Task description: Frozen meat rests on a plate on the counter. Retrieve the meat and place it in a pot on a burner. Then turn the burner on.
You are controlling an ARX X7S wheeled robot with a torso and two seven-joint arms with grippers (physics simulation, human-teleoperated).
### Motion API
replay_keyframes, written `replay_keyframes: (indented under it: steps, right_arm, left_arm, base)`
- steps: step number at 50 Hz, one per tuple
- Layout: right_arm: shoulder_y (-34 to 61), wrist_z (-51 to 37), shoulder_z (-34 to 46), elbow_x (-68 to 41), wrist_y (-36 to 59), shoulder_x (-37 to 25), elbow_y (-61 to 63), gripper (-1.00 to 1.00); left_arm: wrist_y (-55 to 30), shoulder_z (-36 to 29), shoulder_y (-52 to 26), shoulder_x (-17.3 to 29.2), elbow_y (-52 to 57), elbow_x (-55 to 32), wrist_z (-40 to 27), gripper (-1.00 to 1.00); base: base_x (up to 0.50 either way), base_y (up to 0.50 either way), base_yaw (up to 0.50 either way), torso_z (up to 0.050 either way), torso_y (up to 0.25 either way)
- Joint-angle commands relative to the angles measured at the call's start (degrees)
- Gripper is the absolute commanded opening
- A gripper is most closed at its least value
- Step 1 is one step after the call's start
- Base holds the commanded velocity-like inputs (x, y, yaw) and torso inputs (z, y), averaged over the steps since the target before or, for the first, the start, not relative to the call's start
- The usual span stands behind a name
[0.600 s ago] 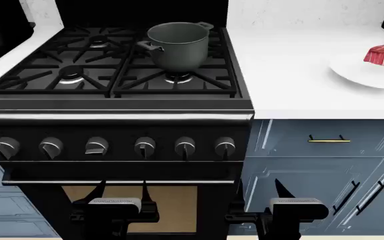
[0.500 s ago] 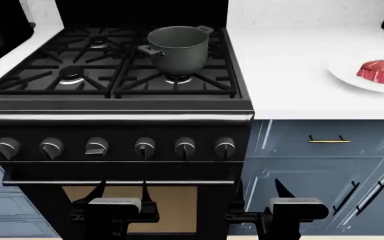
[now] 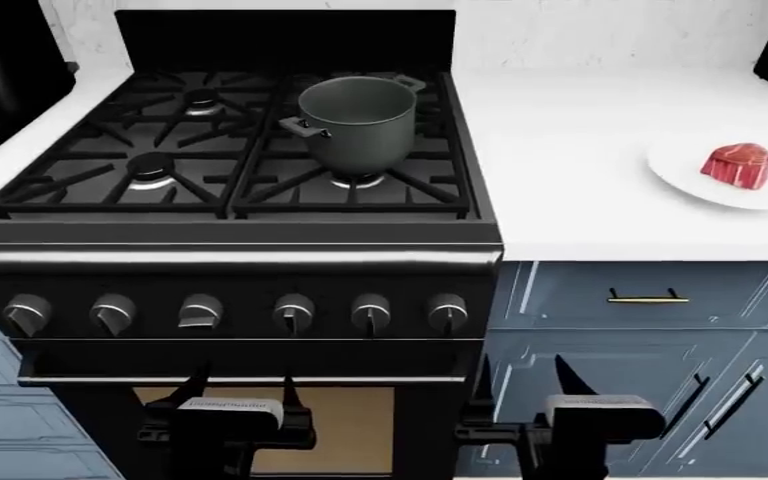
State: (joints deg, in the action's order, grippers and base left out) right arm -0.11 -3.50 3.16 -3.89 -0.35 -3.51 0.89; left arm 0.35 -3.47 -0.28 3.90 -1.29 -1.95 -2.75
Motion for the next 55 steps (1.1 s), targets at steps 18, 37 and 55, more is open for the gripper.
replay_keyframes:
  steps: [18, 37, 55]
  right_arm:
    - [-0.12, -1.86, 1.15, -4.56, 1.00, -1.62, 1.18, 1.00]
    - [0.50, -3.05, 2.31, -6.38, 1.40, -2.66, 0.40, 1.00]
    - [1.41, -4.07, 3.20, -7.64, 1.53, -3.30, -0.89, 1.00]
  left_arm:
    - [-6.81, -1.75, -1.68, 0.91, -1.51, -0.94, -4.61, 1.00]
    - [-5.86, -3.77, -1.31, 2.52, -1.08, -3.99, -2.71, 1.00]
    - [-4.99, -5.10, -1.65, 3.50, -2.34, -5.46, -1.97, 1.00]
  base:
    - [0.00, -0.20, 0.00, 0.028, 0.000]
    - [0.00, -0.50, 0.00, 0.000, 0.000]
    - [0.00, -0.50, 0.00, 0.000, 0.000]
